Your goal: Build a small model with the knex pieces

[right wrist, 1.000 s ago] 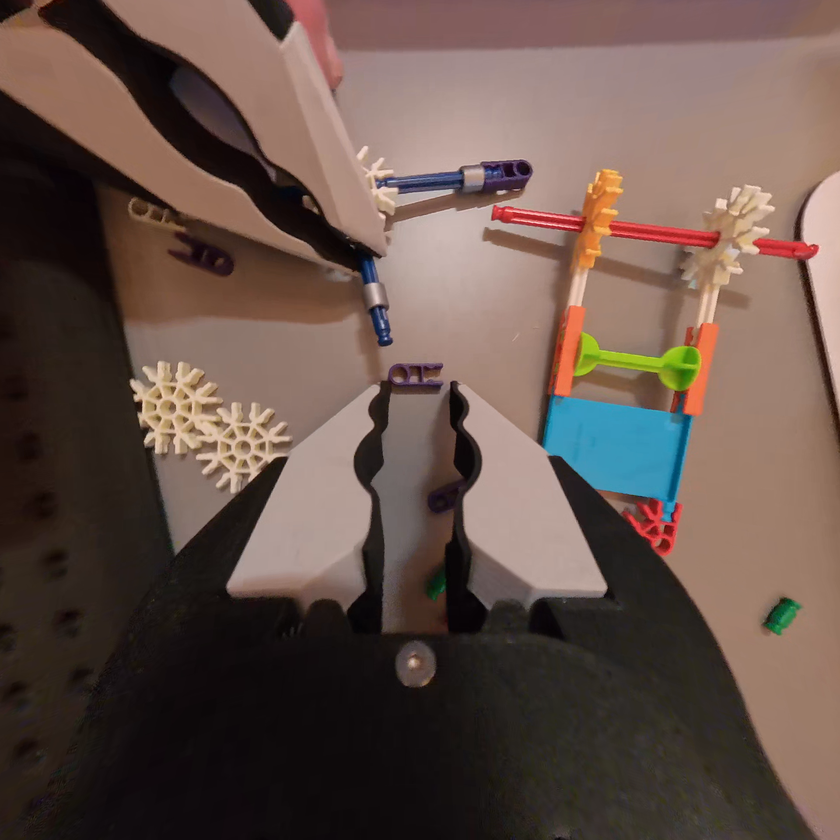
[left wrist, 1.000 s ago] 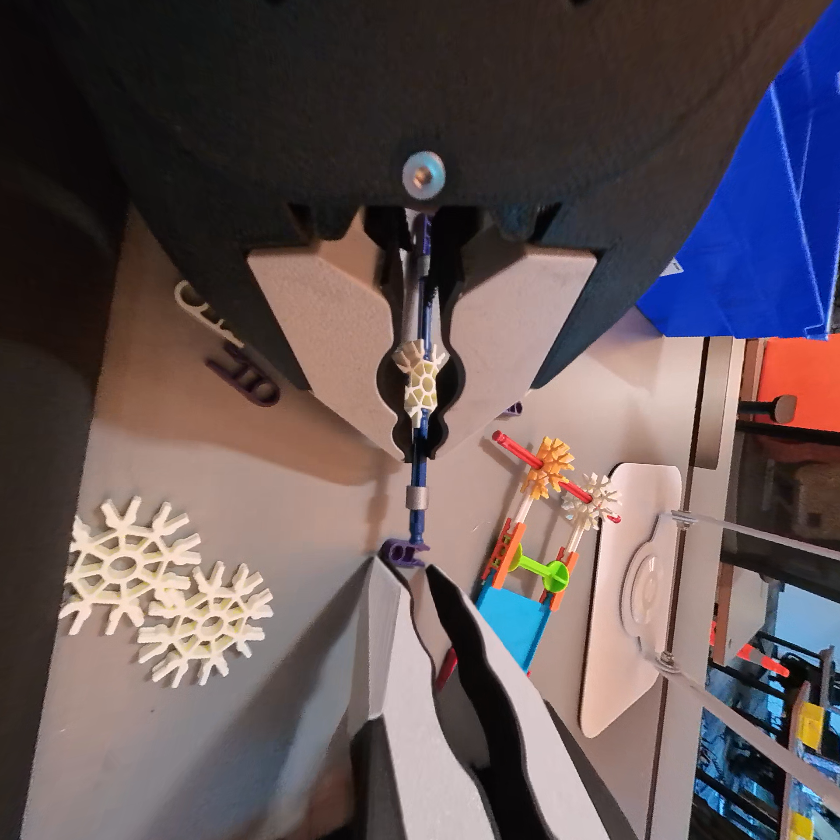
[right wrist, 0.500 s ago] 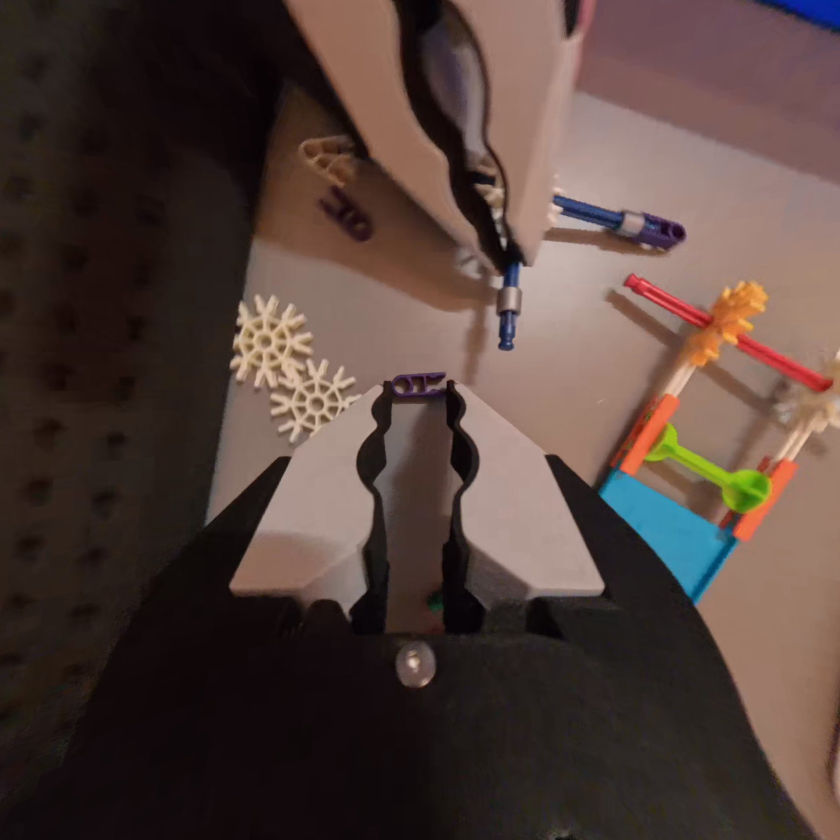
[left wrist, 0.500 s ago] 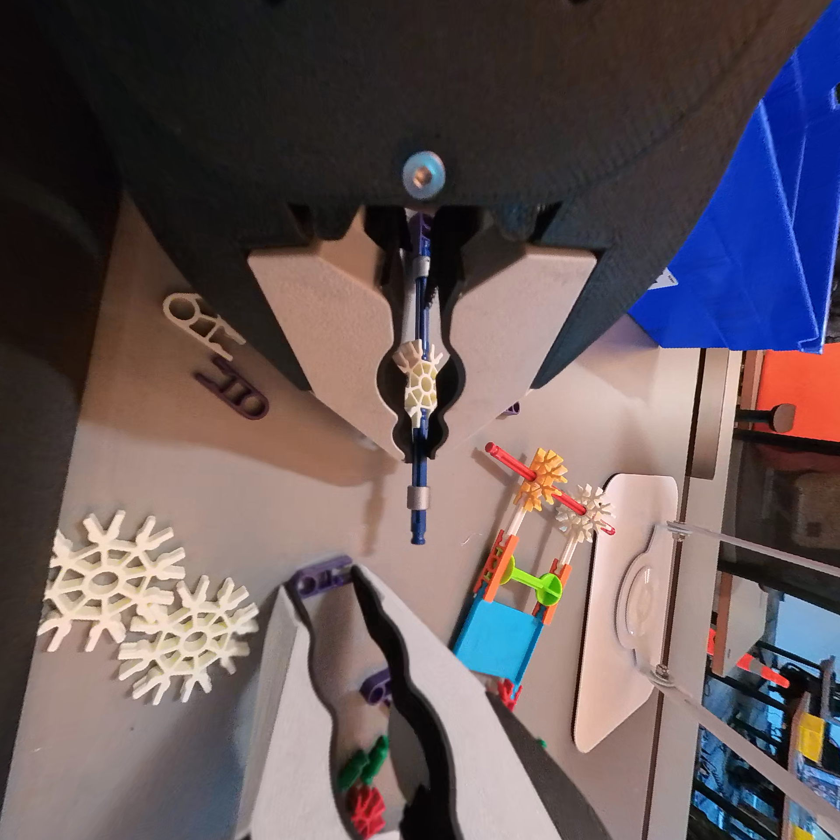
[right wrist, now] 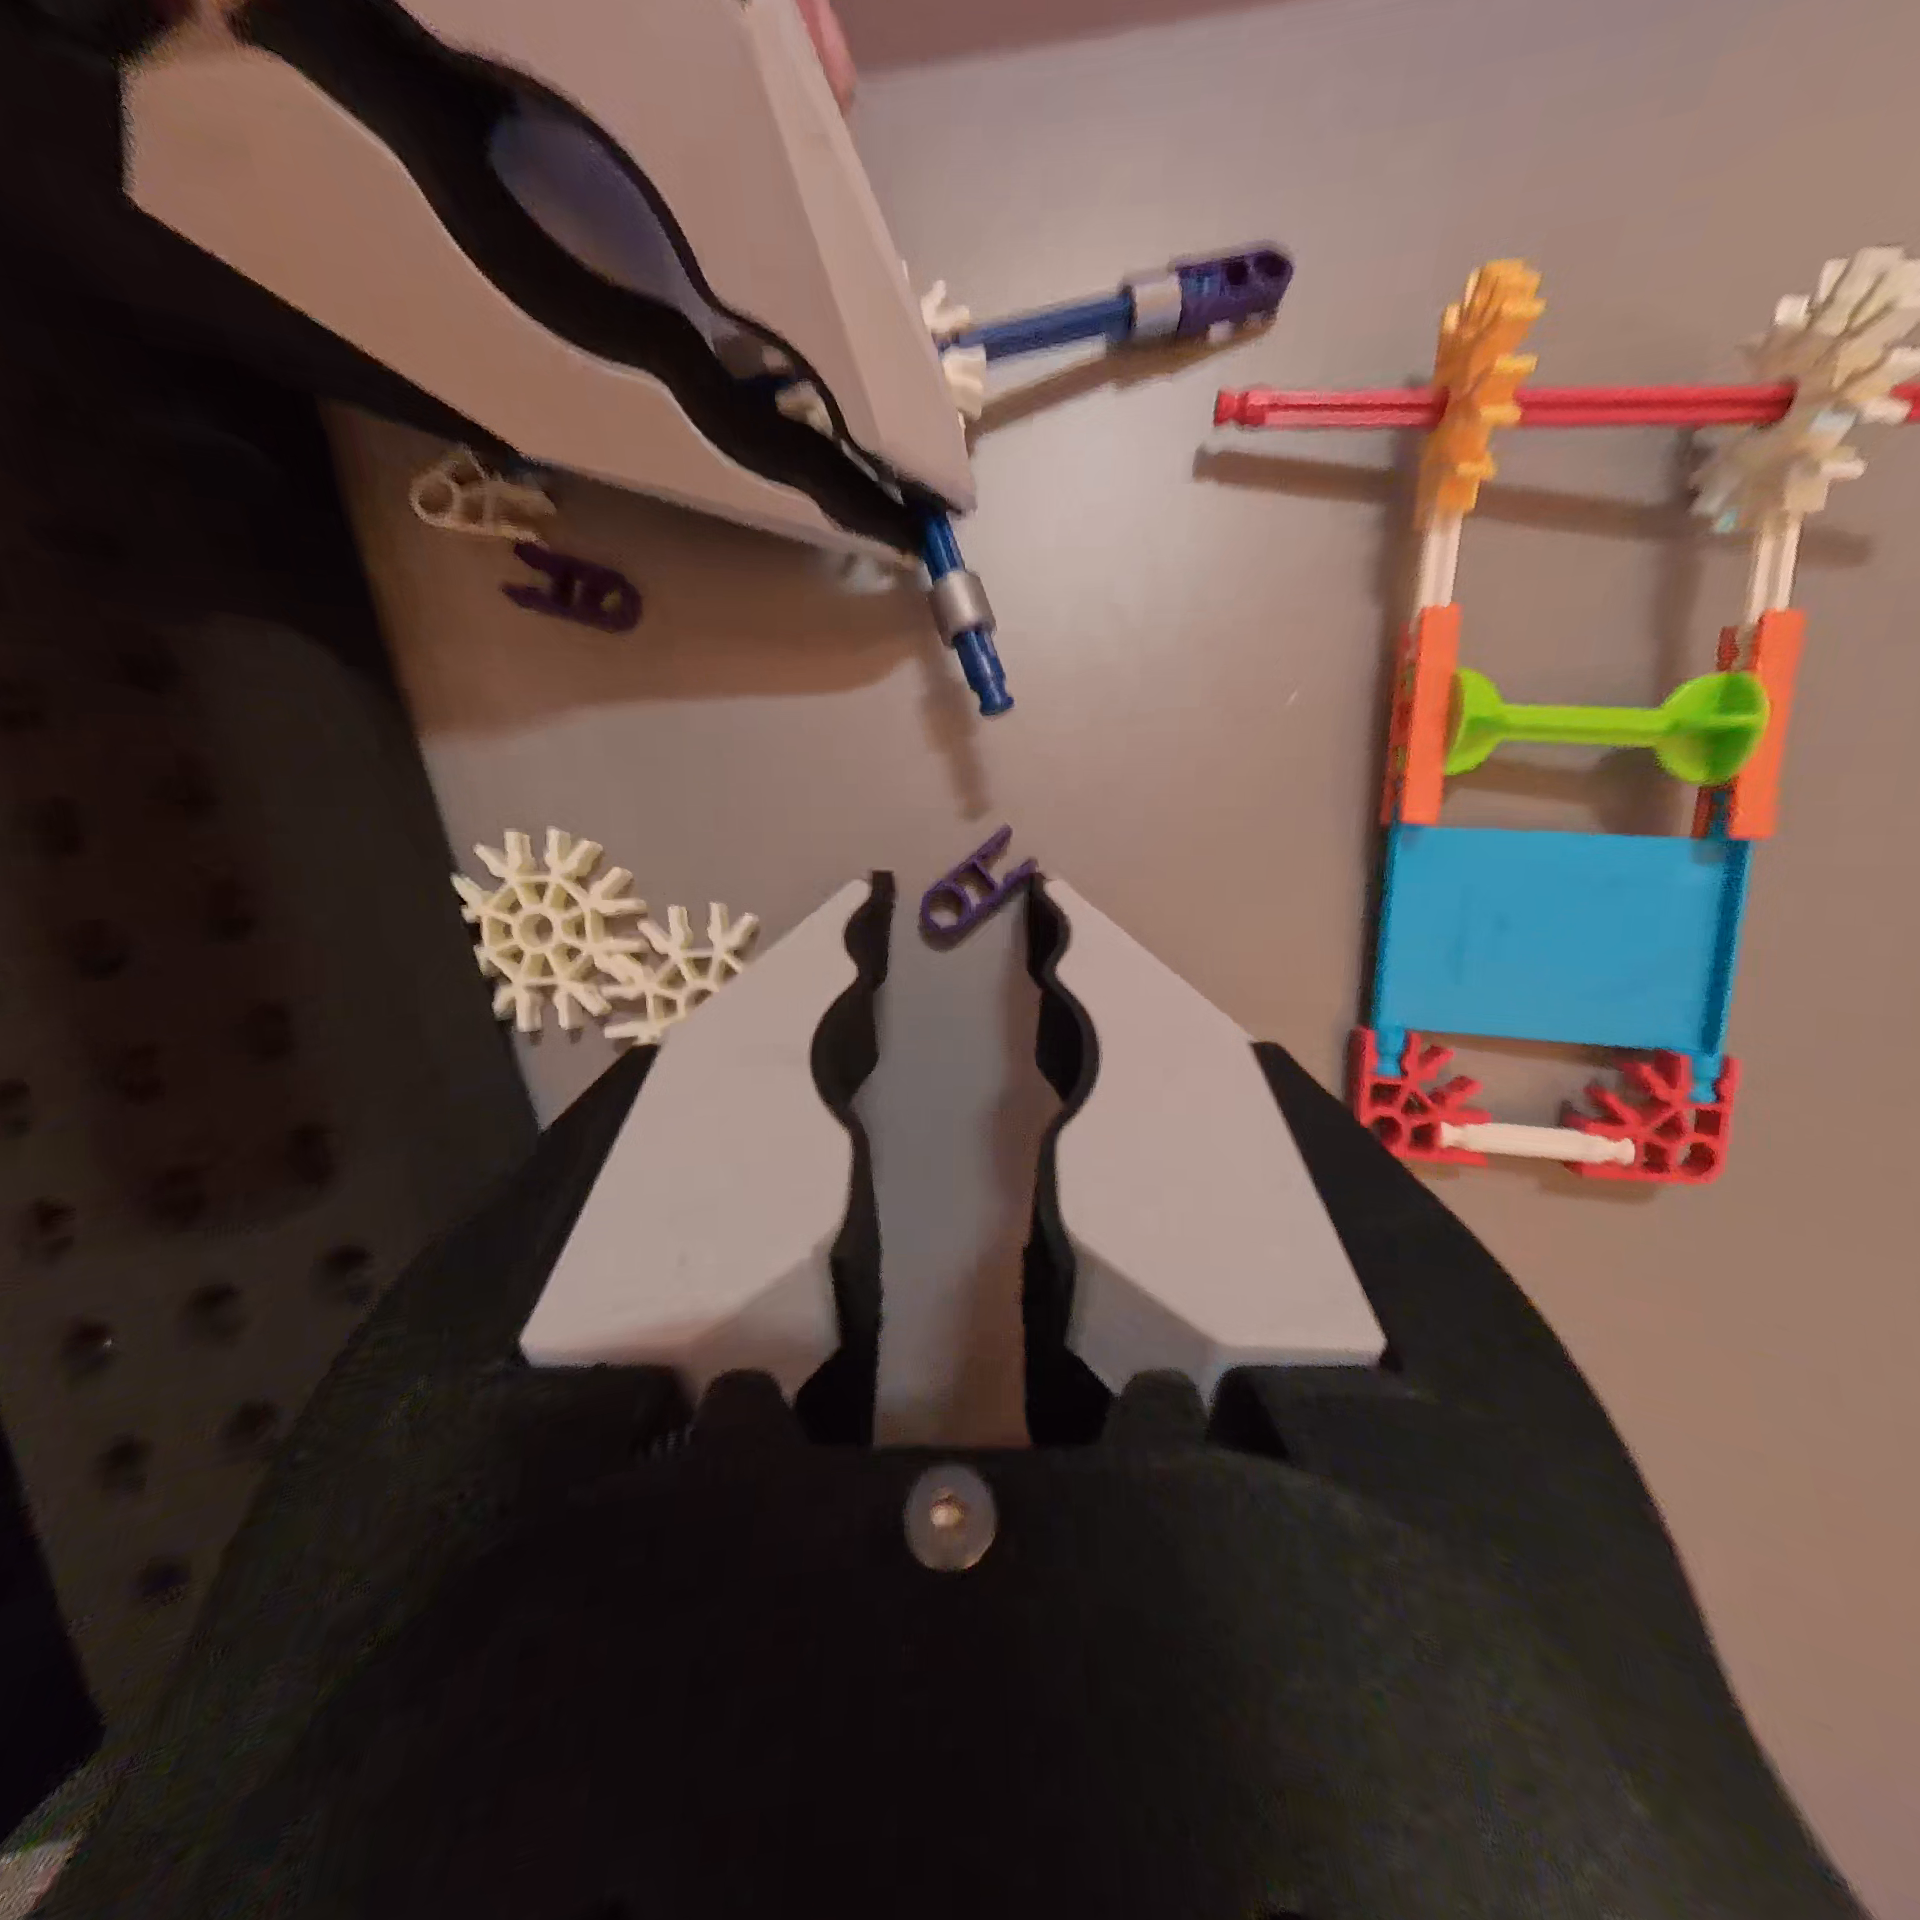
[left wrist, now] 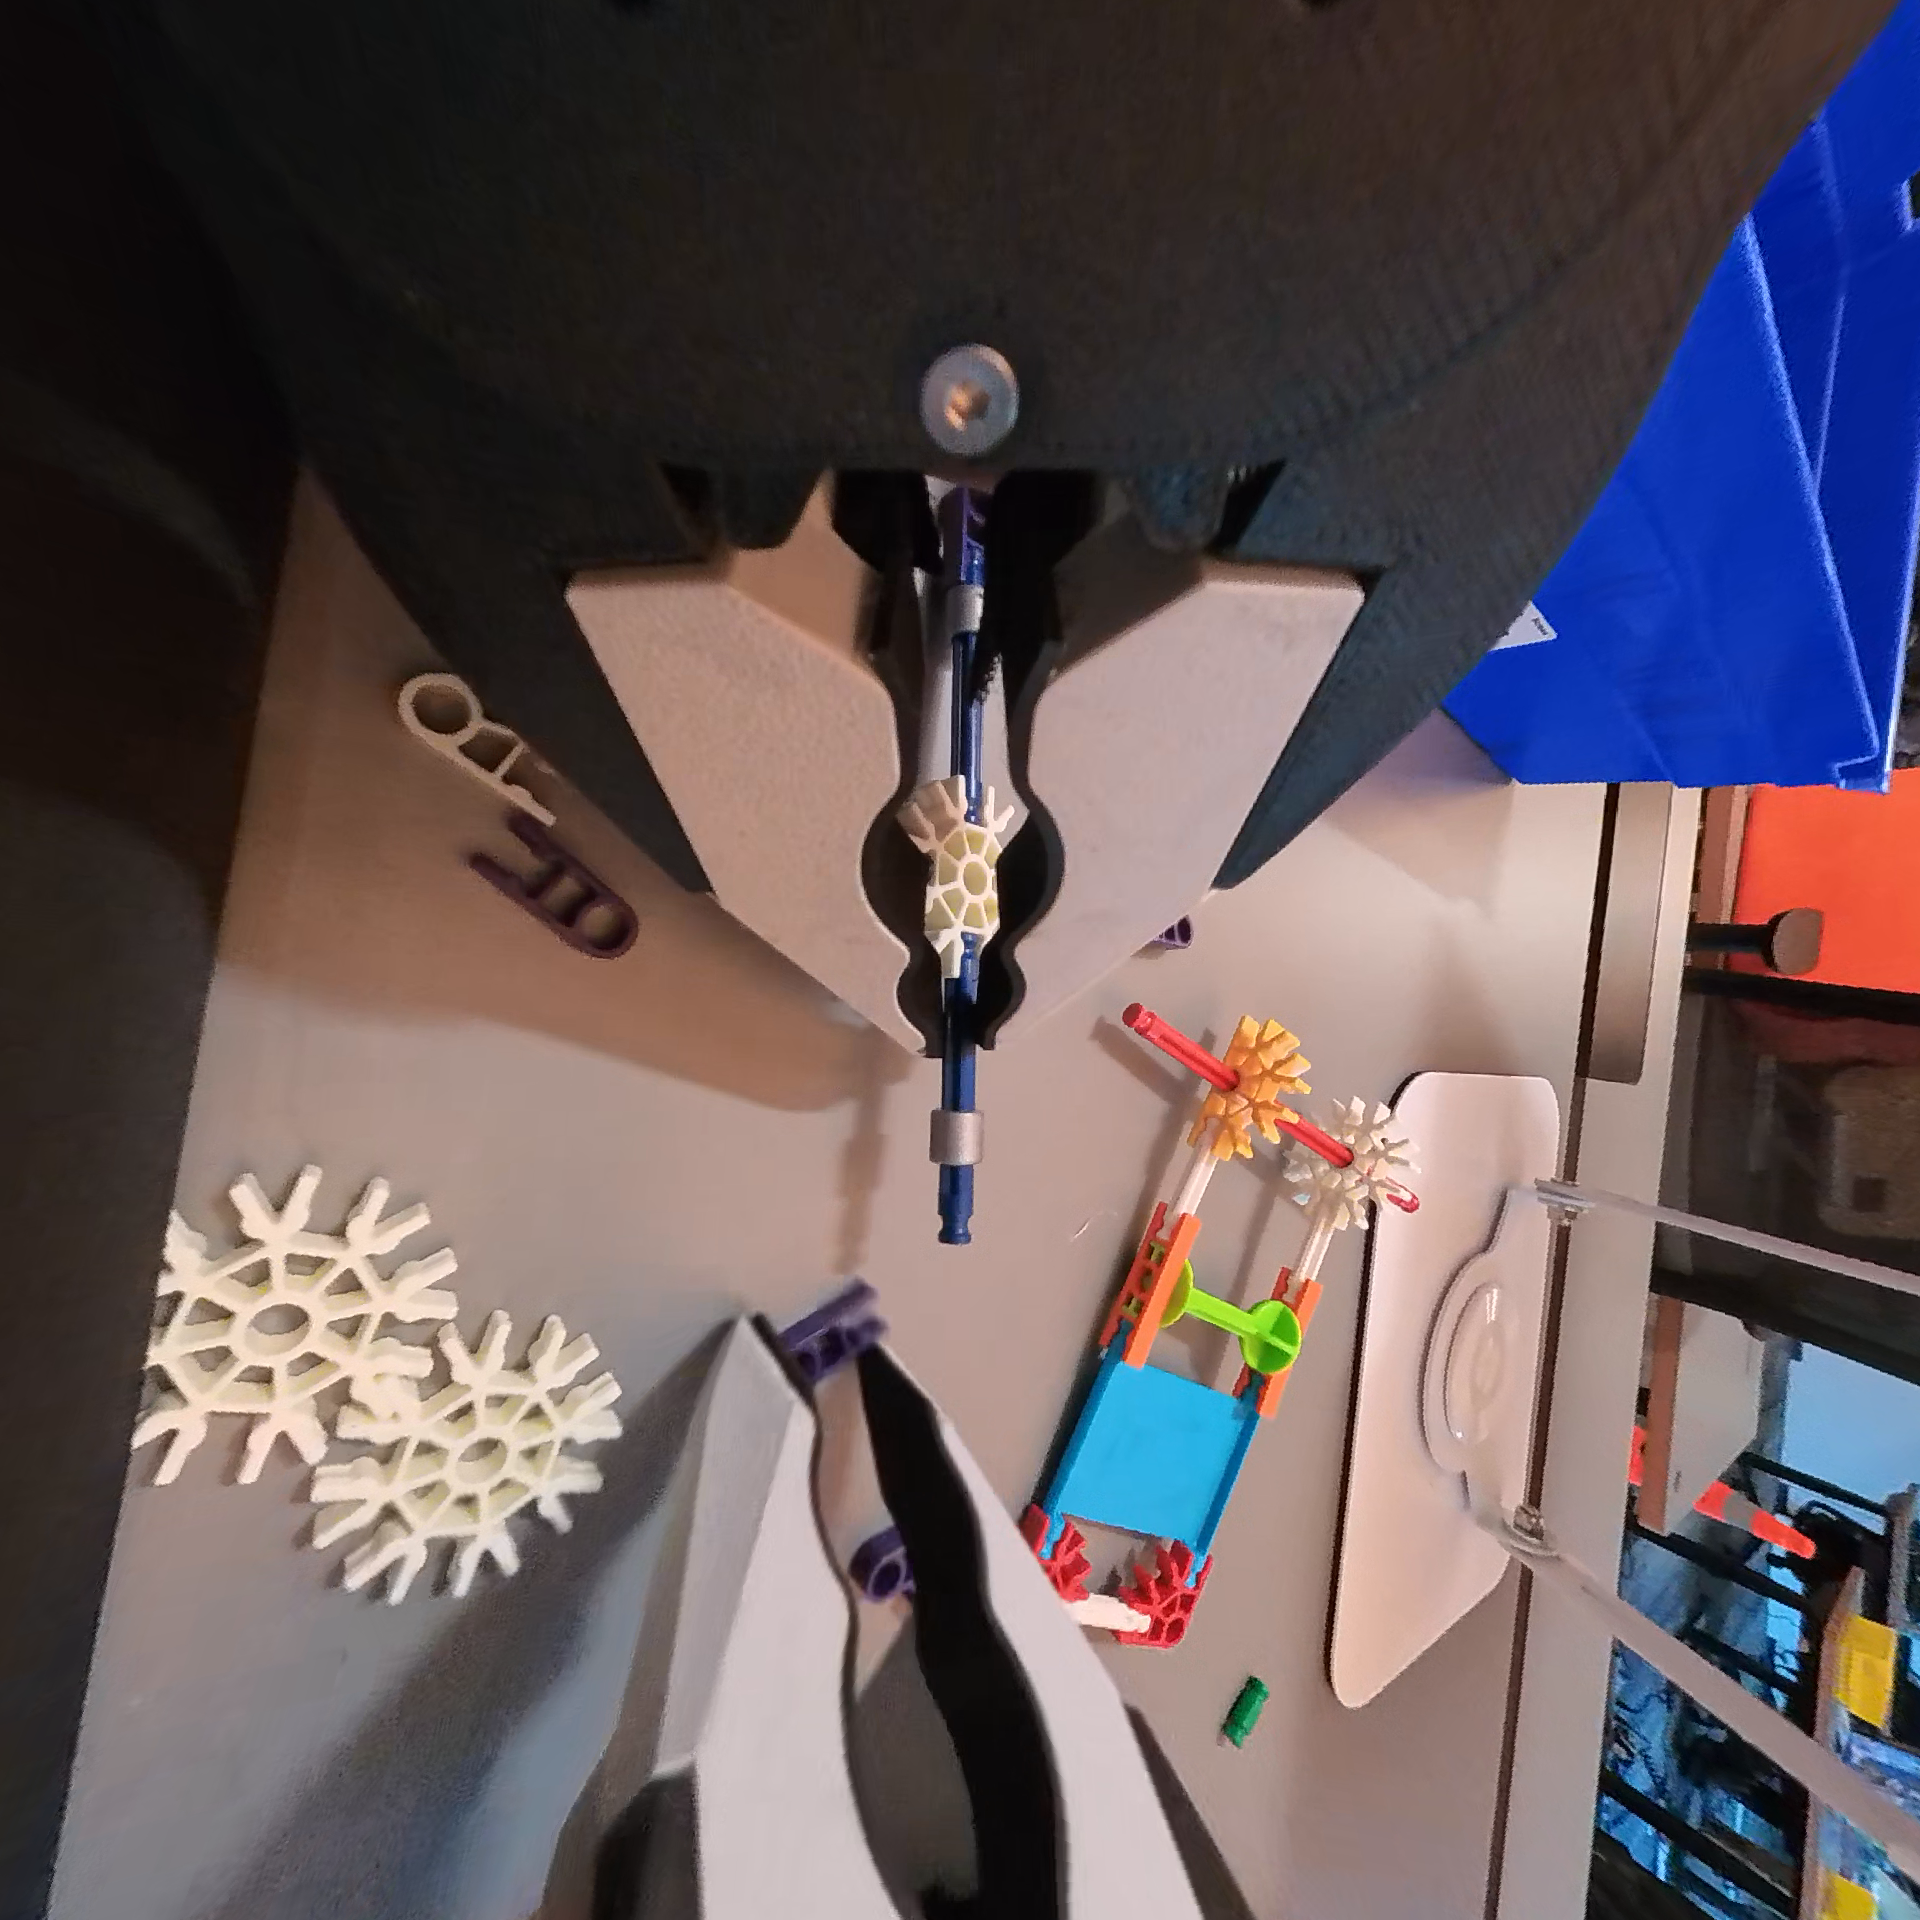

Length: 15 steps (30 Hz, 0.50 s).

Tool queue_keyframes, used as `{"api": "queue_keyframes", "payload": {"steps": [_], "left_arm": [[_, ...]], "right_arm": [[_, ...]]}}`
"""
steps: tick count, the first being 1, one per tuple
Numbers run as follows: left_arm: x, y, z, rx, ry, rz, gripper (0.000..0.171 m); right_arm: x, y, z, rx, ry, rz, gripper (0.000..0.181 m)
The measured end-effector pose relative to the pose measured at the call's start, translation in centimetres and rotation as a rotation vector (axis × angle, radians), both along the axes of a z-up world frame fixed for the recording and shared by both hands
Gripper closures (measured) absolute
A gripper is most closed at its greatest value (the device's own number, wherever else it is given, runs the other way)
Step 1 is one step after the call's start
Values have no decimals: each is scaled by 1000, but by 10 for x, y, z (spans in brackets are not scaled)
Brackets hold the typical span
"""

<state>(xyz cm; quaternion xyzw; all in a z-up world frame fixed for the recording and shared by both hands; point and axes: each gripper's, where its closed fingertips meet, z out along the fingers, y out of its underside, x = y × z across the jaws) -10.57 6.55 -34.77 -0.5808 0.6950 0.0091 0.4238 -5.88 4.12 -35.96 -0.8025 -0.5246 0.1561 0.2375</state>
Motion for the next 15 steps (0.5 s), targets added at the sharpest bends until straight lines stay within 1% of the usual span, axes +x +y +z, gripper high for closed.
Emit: {"api": "queue_keyframes", "payload": {"steps": [1, 2, 9, 12, 15], "left_arm": [[0, 0, 0, 2, -1, -1, 168], [1, 0, 1, 6, -3, -4, 168], [8, -11, -4, 19, 17, -71, 168], [10, -14, -7, 24, 35, -96, 168], [12, -17, -9, 29, 43, -112, 168]], "right_arm": [[-2, -1, 0, 8, 7, 13, 168], [-3, -1, 0, 21, 7, 30, 173], [-4, 0, 1, 117, -40, 288, 174], [-5, -1, 1, 131, -41, 366, 173], [-4, -1, 1, 121, -42, 401, 174]]}}
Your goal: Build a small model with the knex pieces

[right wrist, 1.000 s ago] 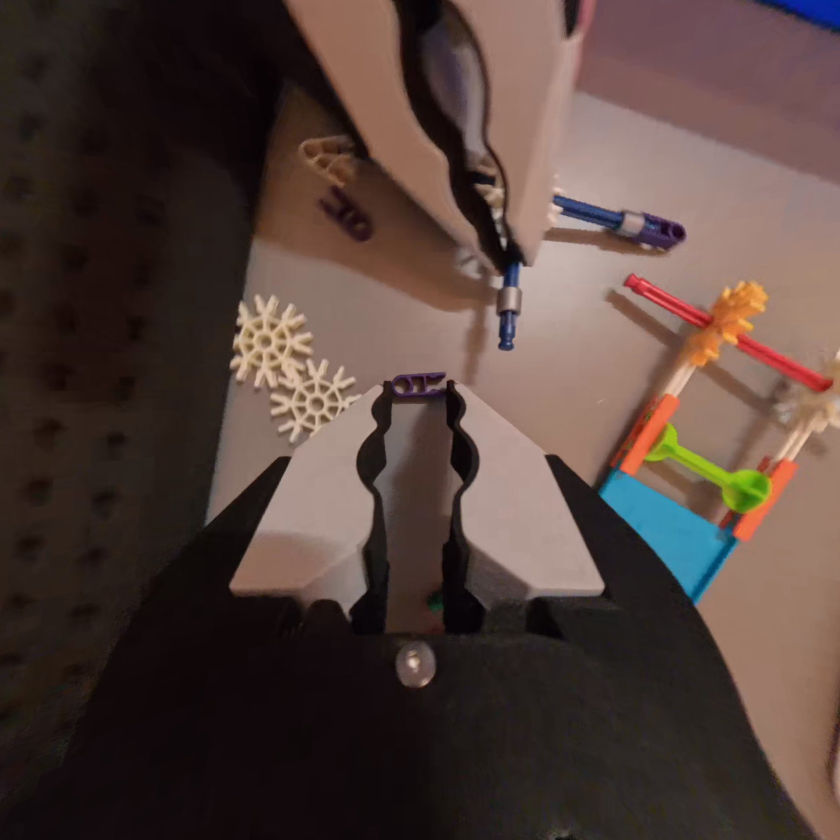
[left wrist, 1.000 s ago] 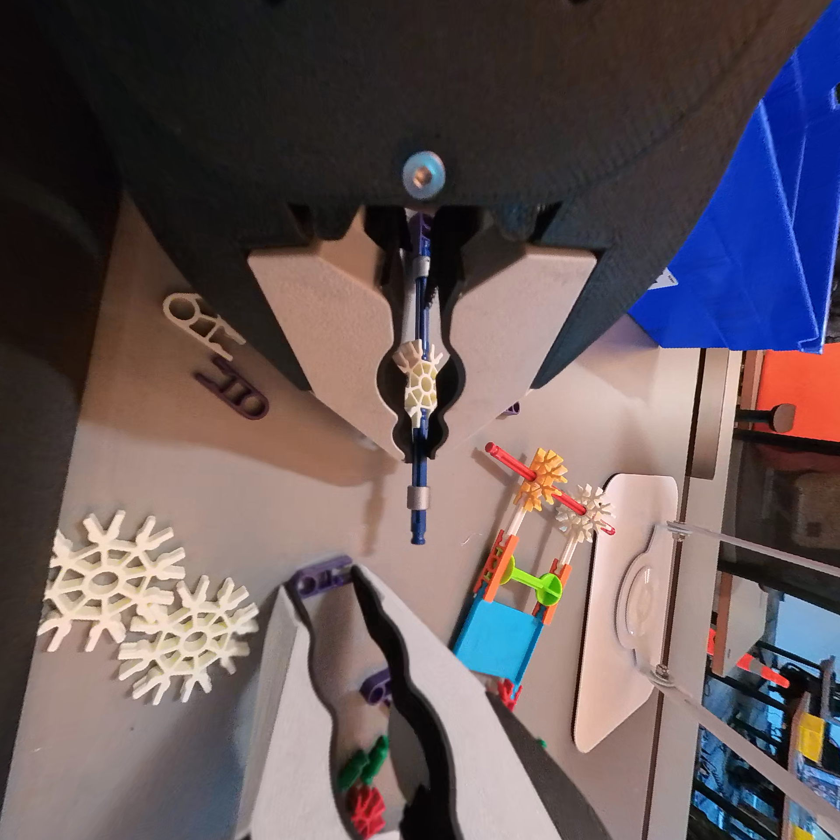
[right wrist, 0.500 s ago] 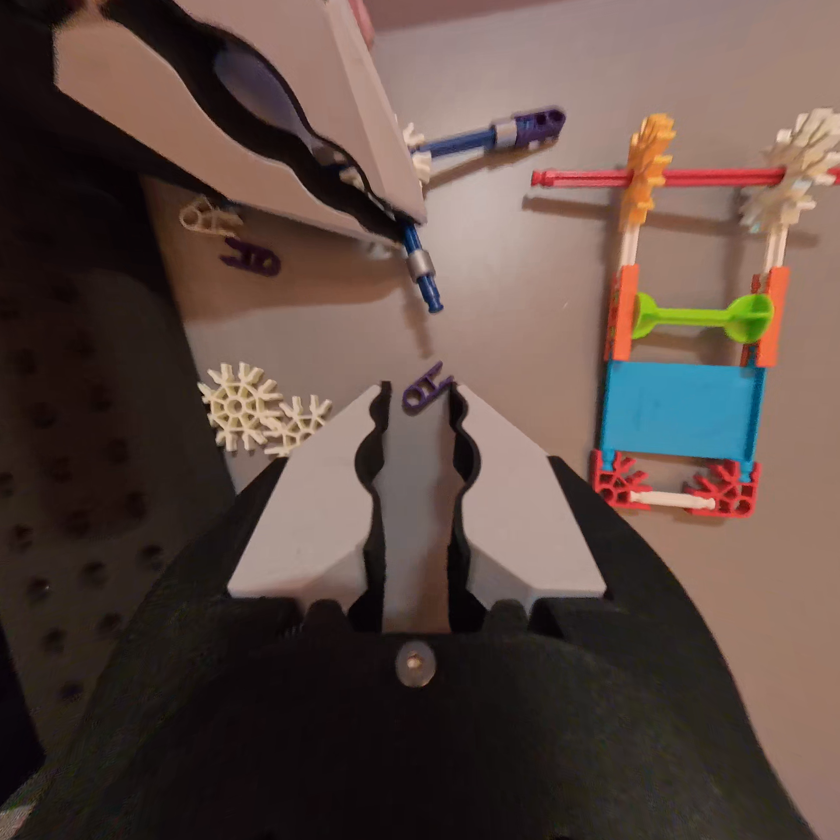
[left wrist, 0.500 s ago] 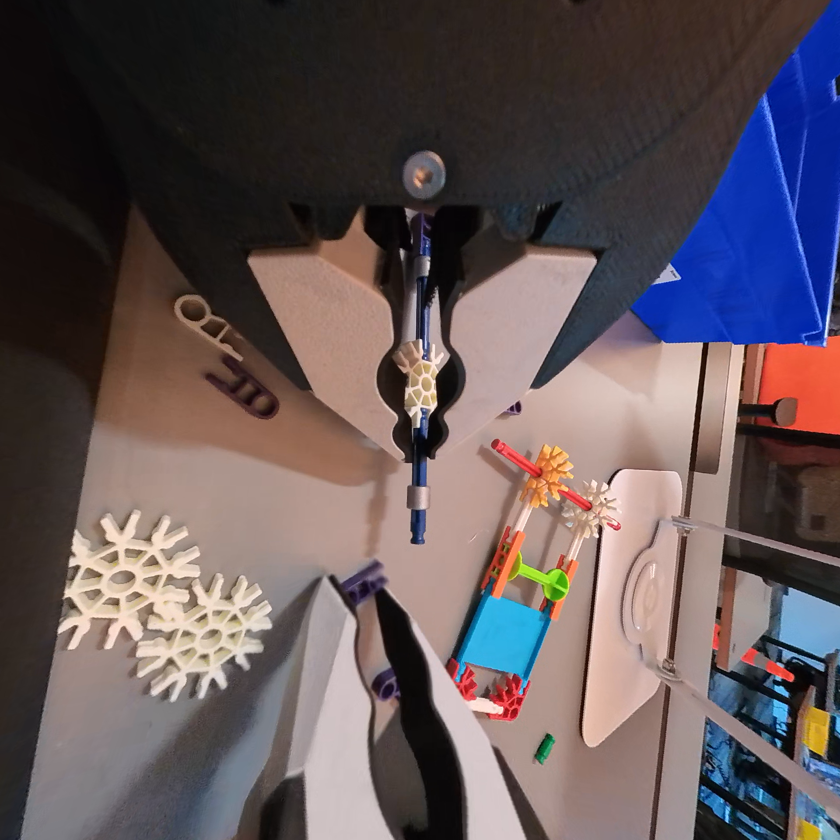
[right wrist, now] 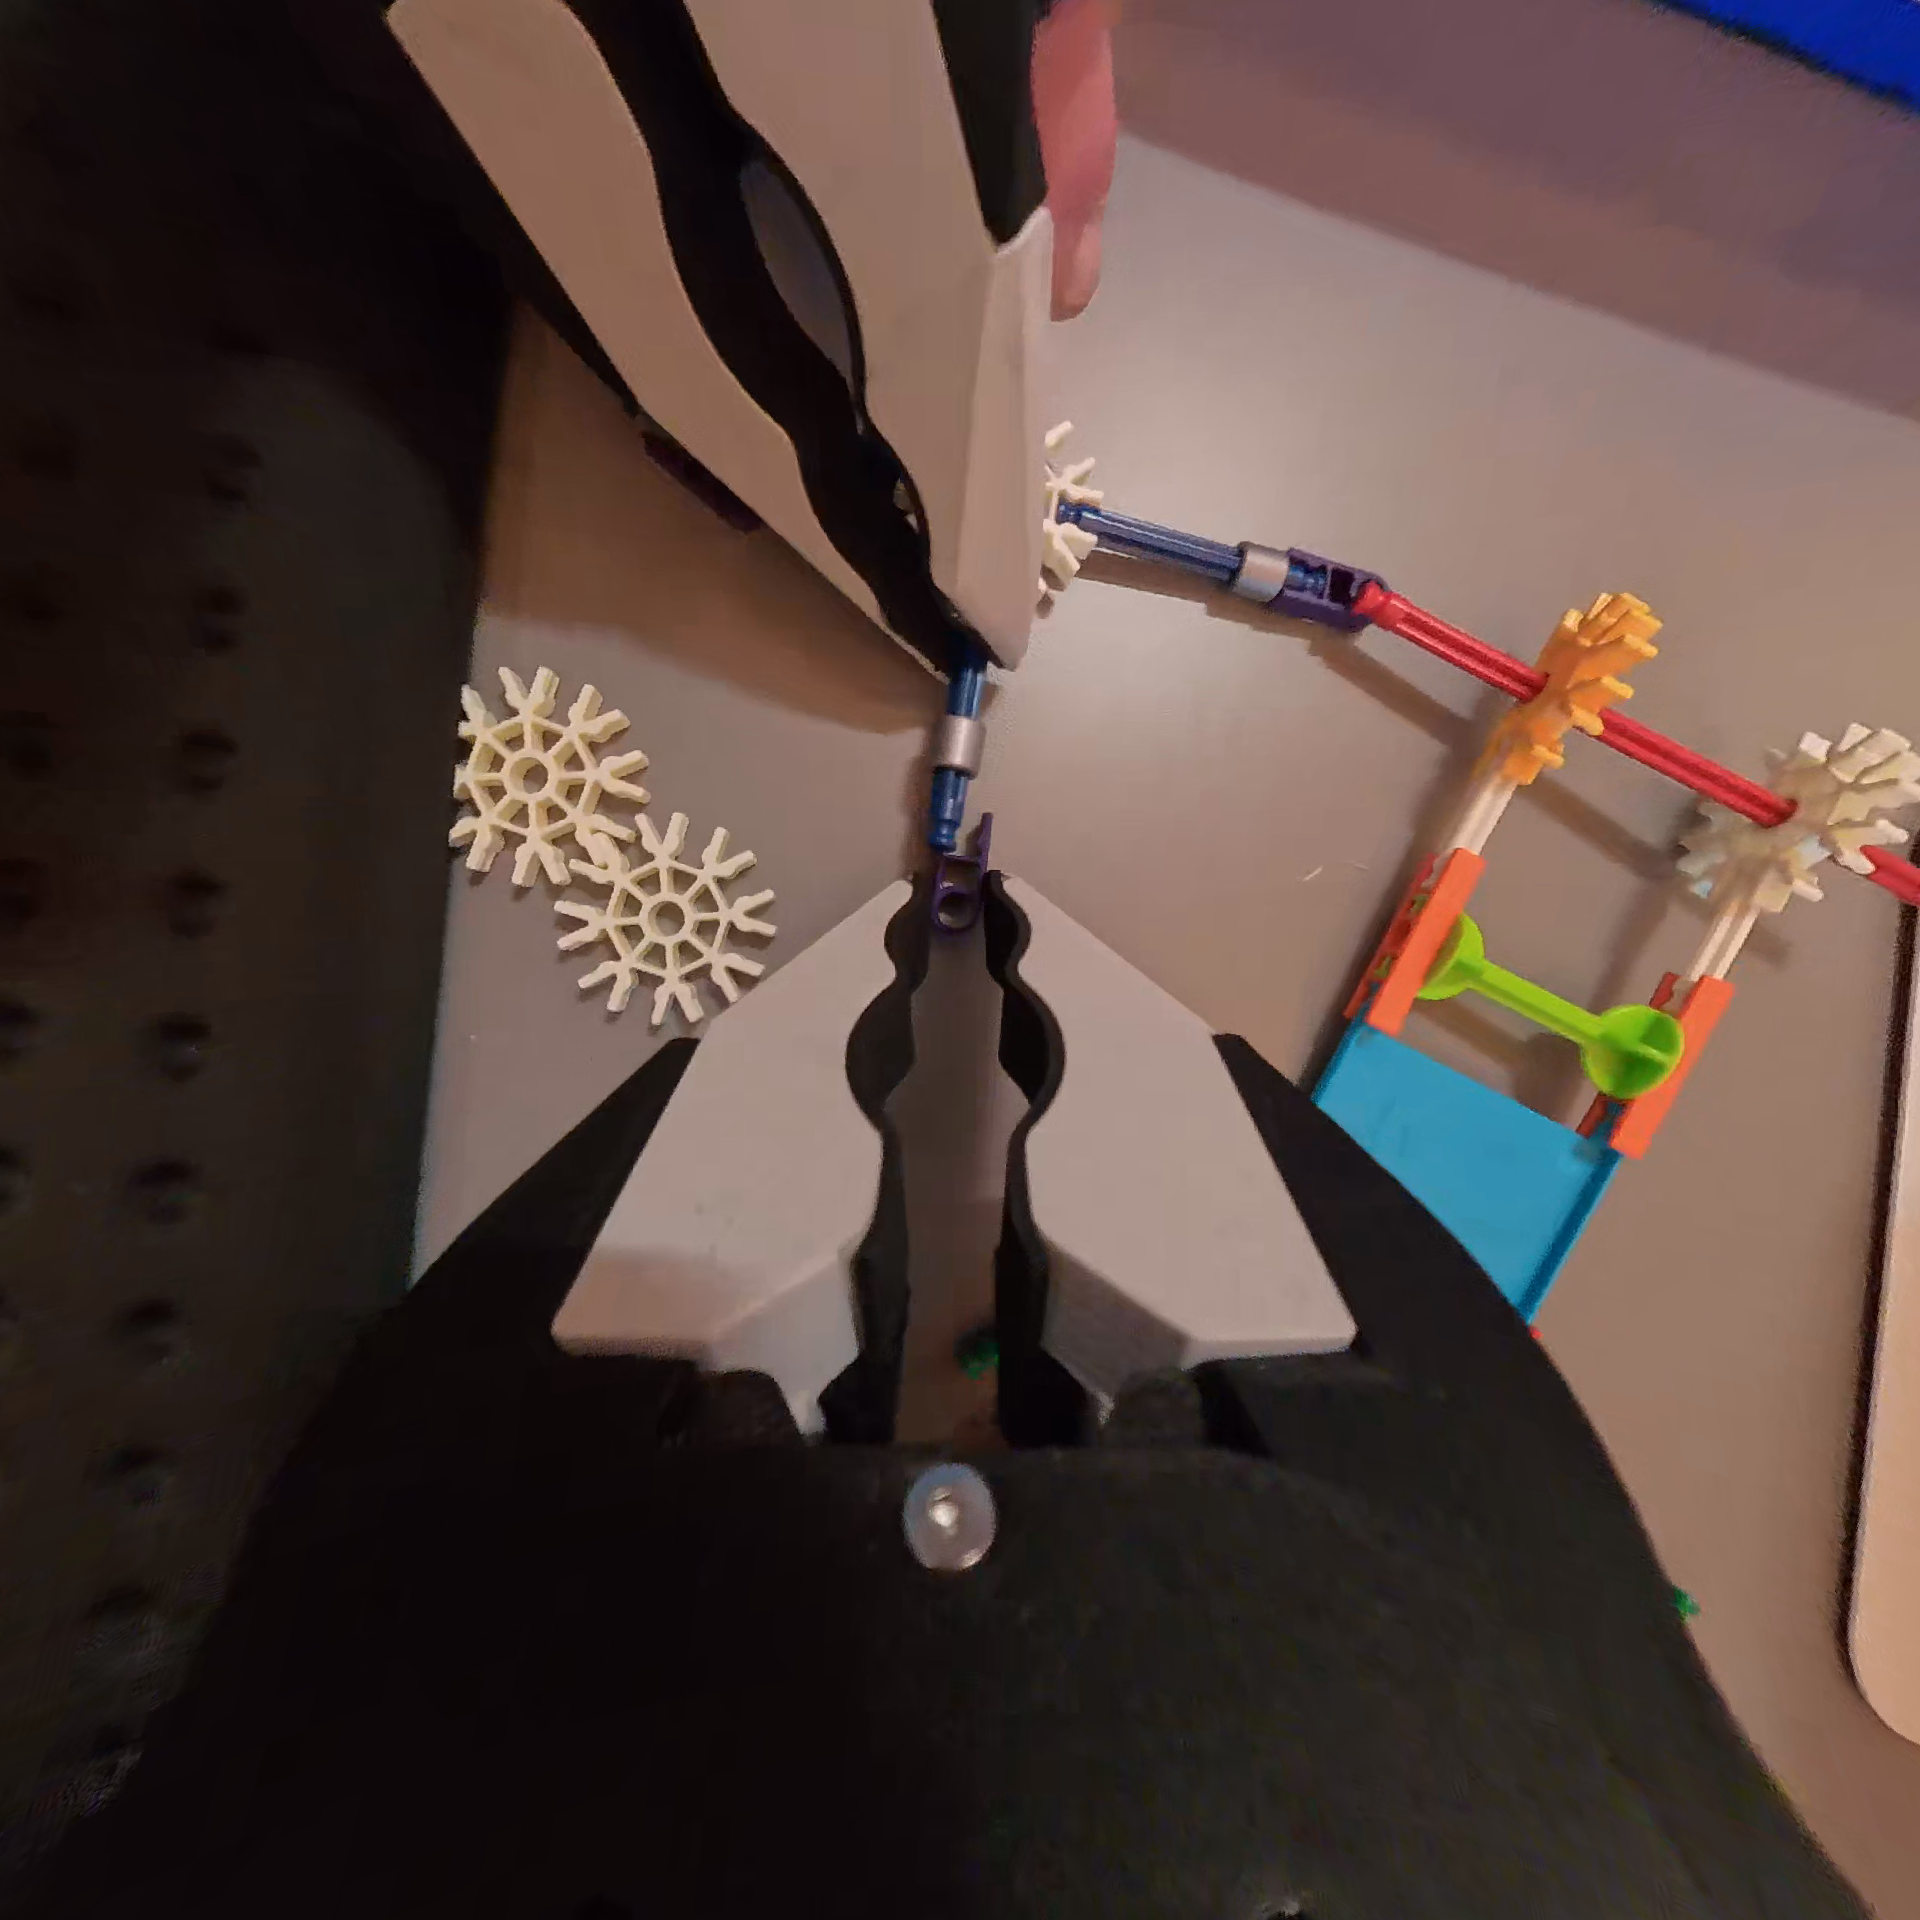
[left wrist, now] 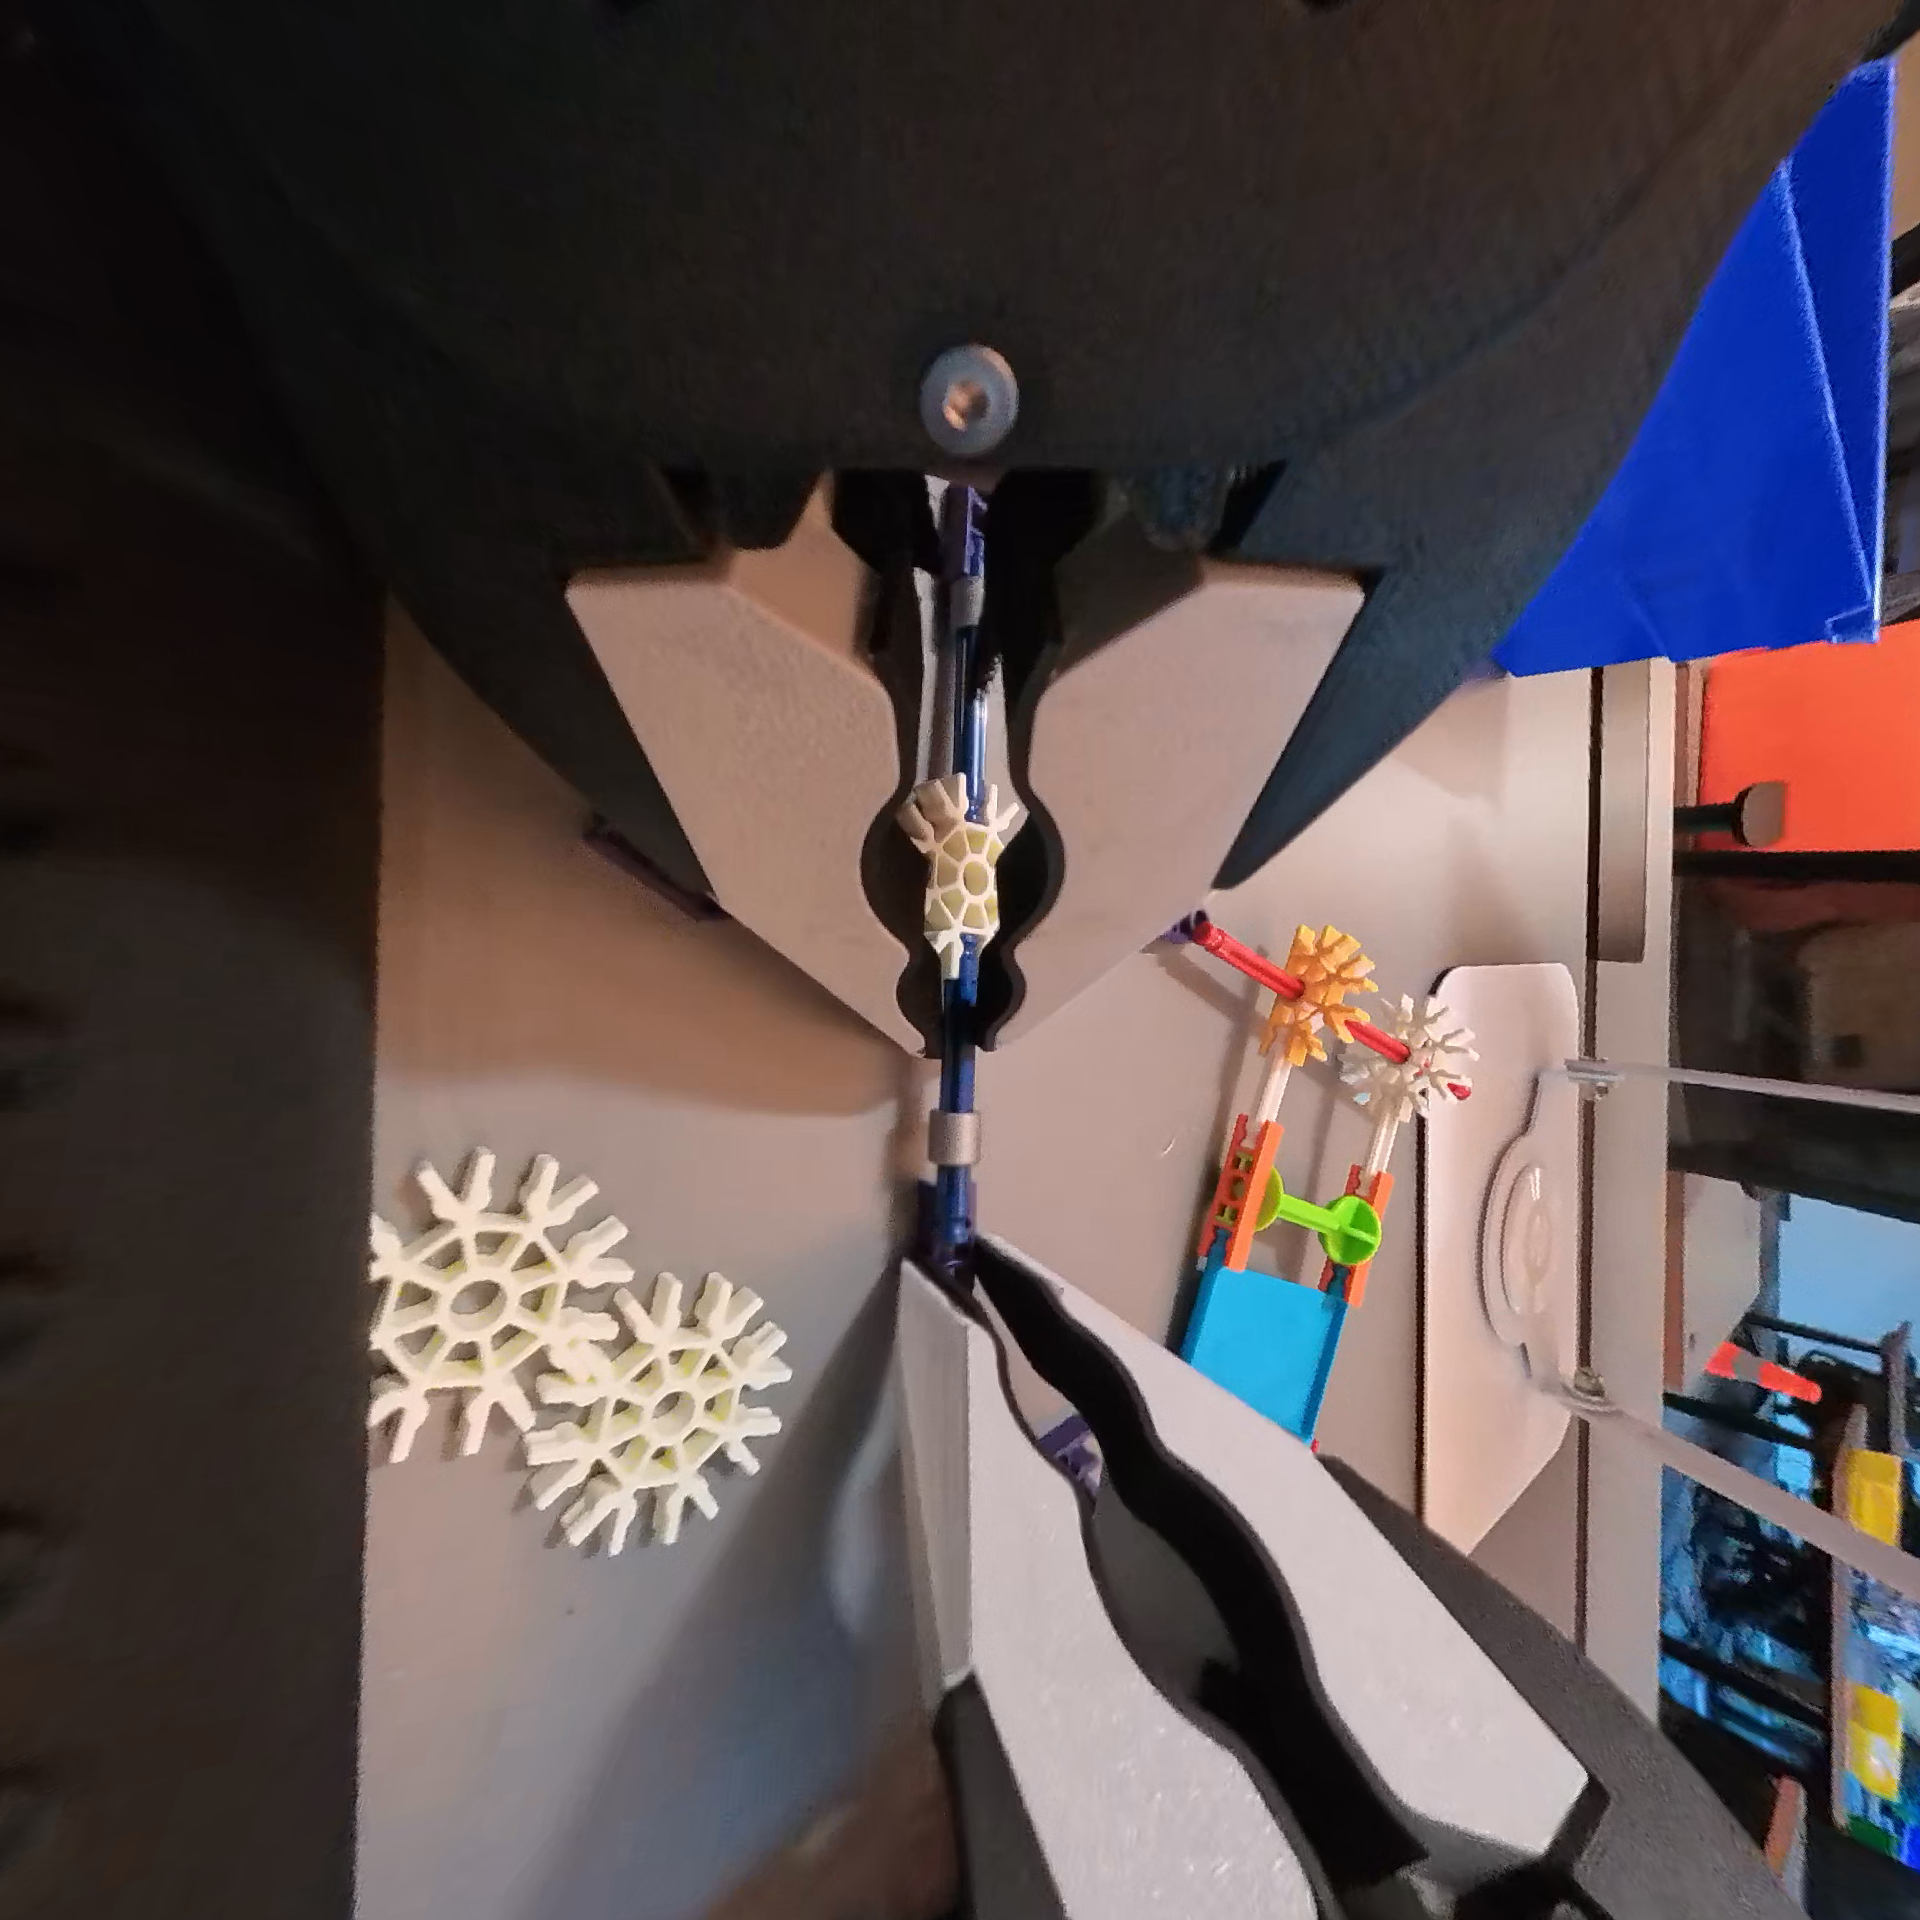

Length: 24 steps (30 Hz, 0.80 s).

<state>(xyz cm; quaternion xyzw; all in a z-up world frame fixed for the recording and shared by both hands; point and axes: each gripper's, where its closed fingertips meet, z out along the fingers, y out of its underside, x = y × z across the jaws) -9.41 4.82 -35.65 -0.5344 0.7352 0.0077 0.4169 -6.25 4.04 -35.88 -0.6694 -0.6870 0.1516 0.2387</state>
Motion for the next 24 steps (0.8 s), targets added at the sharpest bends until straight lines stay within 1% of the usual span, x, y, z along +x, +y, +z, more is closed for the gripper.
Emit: {"api": "queue_keyframes", "payload": {"steps": [7, 11, 16, 20, 24], "left_arm": [[0, 4, -1, 11, 12, 16, 168], [0, 2, -1, 18, 23, 13, 168], [-1, -1, -1, 38, 54, 16, 168], [-11, 7, -1, 65, 81, 55, 168], [-19, 12, -1, 82, 99, 69, 168]], "right_arm": [[-2, -2, 0, -31, 18, 12, 173], [0, 0, 0, -55, 13, -17, 174], [-2, -3, -1, -81, 34, -20, 174], [-9, -1, -1, -76, 40, -18, 174], [-19, 9, 0, -63, 37, -18, 174]]}}
